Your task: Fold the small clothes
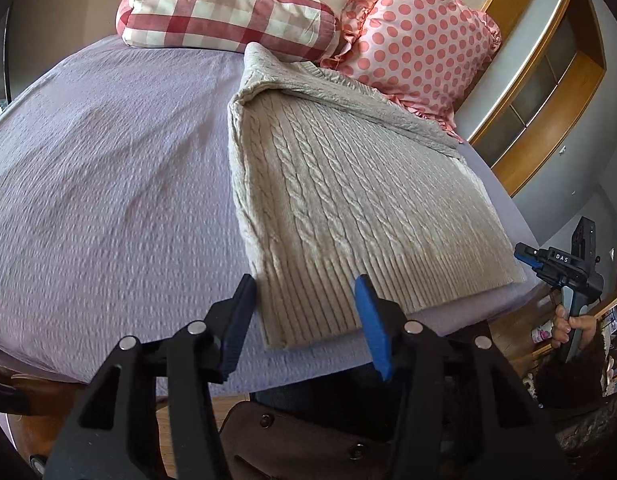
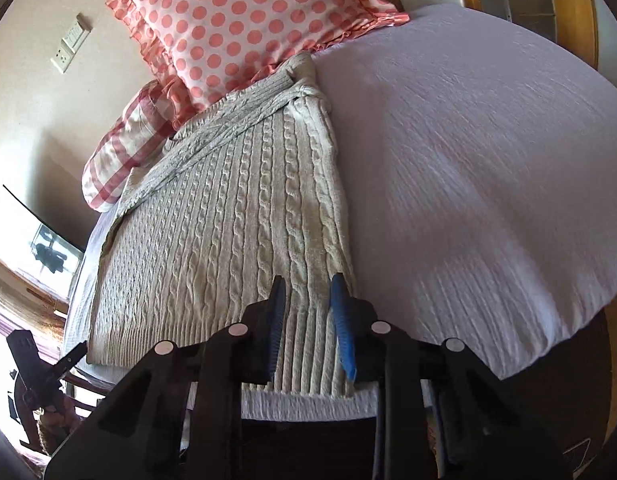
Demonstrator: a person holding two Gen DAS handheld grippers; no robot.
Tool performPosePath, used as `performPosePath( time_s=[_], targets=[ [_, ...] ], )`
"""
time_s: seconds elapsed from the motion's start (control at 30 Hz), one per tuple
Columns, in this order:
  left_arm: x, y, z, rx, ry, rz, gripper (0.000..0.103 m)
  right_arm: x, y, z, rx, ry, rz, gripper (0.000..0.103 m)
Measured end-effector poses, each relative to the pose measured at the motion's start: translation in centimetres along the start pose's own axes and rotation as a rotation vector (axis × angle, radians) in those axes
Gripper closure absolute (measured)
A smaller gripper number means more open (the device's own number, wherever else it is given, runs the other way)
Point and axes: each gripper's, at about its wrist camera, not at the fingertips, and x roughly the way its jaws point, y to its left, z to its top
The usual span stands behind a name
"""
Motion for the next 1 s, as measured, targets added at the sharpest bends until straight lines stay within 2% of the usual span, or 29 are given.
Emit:
performPosePath(
  time_s=[0.07, 0.1, 0.13, 0.17, 0.27, 0.37, 0.47, 0.6, 0.67, 0.8, 0.9, 0.97, 1.0],
  targets=[
    [0.0, -0.3, -0.3, 0.007, -0.008, 0.012, 0.053, 0.7, 0.0, -0.7, -0.01, 0.034, 0.025, 0.075],
    [0.0, -0.4, -0.3, 0.013, -0.01, 0.019, 0.054, 0.6, 0.3, -1.1, -0.027, 0.014, 0.042, 0.075],
    [0.2, -0.4, -0.3, 0.016, -0.006, 0.016, 0.07, 0.7, 0.5, -1.3, -0.039, 0.03, 0.077, 0.075],
    [0.5, -0.3, -0.3, 0.006, 0.012, -0.005, 0.095, 1.0, 0.5, -1.6, -0.033, 0.061, 0.137, 0.093],
    [1.1, 0.7, 0.3, -0.043, 0.024, -0.087, 0.094, 0.5, 0.7, -1.4, -0.013, 0.028, 0.213, 0.093],
    [0.5, 1.3, 2.7, -0.076, -0.021, -0.172, 0.095, -1.0, 0.5, 1.3, 0.037, -0.091, 0.308, 0.094],
    [-0.3, 2.0, 7.5, -0.091, -0.109, -0.209, 0.095, -1.6, 0.9, 5.7, 0.071, -0.196, 0.392, 0.095],
    [1.7, 2.6, 16.1, -0.107, -0.183, -0.159, 0.095, 1.3, 2.5, 13.5, 0.092, -0.274, 0.452, 0.095],
    [4.3, 3.4, 20.5, -0.147, -0.174, -0.134, 0.096, 4.5, 3.1, 17.5, 0.12, -0.281, 0.433, 0.095],
    [11.1, 5.0, 27.6, -0.163, -0.14, 0.0, 0.096, 12.9, 3.0, 23.6, 0.21, -0.216, 0.354, 0.096],
    [16.0, 6.4, 30.3, -0.208, -0.091, 0.057, 0.096, 18.3, 2.8, 26.0, 0.262, -0.174, 0.287, 0.096],
    [18.0, 7.1, 31.4, -0.228, -0.081, 0.069, 0.096, 20.3, 2.8, 27.4, 0.272, -0.177, 0.247, 0.096],
    [18.8, 7.3, 31.8, -0.235, -0.076, 0.079, 0.096, 21.2, 2.8, 28.1, 0.273, -0.176, 0.196, 0.096]
  ],
)
